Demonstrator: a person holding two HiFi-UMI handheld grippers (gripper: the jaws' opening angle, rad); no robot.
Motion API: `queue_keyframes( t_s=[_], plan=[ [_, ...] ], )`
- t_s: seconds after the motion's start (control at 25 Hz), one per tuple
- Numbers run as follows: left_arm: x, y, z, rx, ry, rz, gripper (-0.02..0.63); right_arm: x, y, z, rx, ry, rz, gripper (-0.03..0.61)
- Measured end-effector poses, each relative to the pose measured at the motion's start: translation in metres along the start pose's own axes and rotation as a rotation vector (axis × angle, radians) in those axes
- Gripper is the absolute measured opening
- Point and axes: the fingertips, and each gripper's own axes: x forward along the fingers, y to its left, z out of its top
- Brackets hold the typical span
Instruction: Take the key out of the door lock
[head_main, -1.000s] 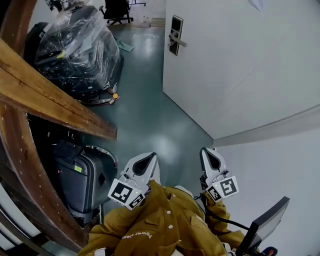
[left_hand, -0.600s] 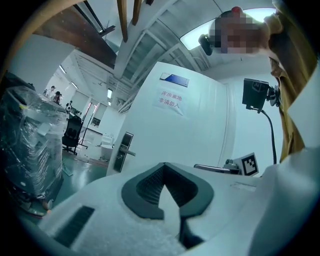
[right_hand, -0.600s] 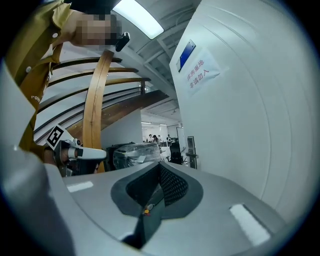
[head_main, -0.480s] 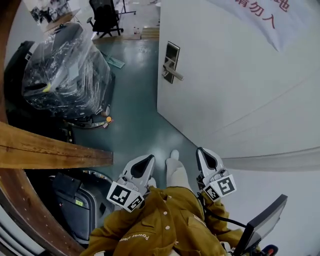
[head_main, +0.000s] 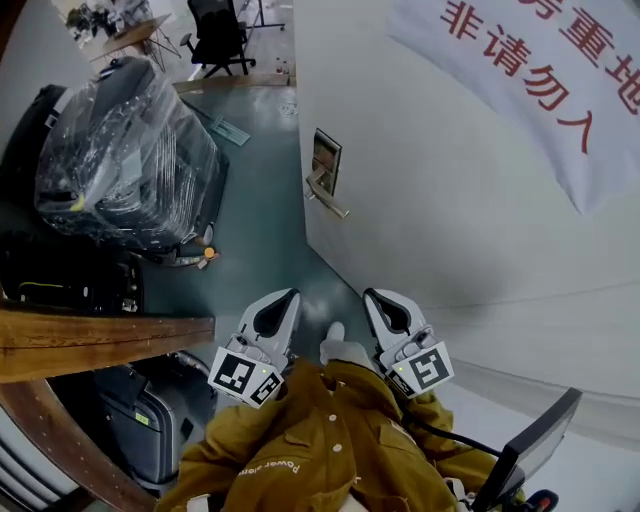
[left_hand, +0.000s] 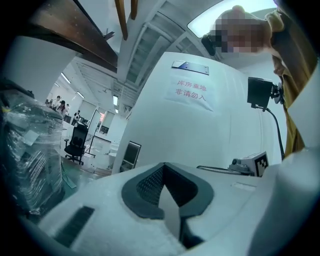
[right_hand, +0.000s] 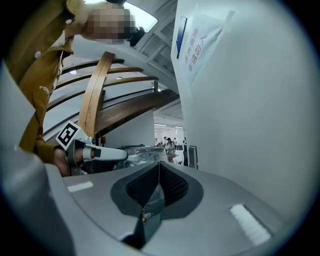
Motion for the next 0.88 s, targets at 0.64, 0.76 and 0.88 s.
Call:
queue_keyframes(
  t_s=[0.64, 0.76, 0.88],
  plan=[
    [0.04, 0.048, -0.008, -0.096, 0.036, -0.006, 0.0, 0.122, -0.072, -0.048, -0.131, 0.138, -0.053, 0.251],
    [0.04, 0.056, -0.01, -0.127, 0.037, -0.012, 0.0, 0.147, -0.087, -0.066, -0.194, 0.194, -0.071, 0.254],
    [0.04, 0.061, -0.01, -0.146, 0.036, -0.022, 0.0, 0.166, -0.102, -0.088, -0.215, 0.268, -0.075, 0.259]
  ],
)
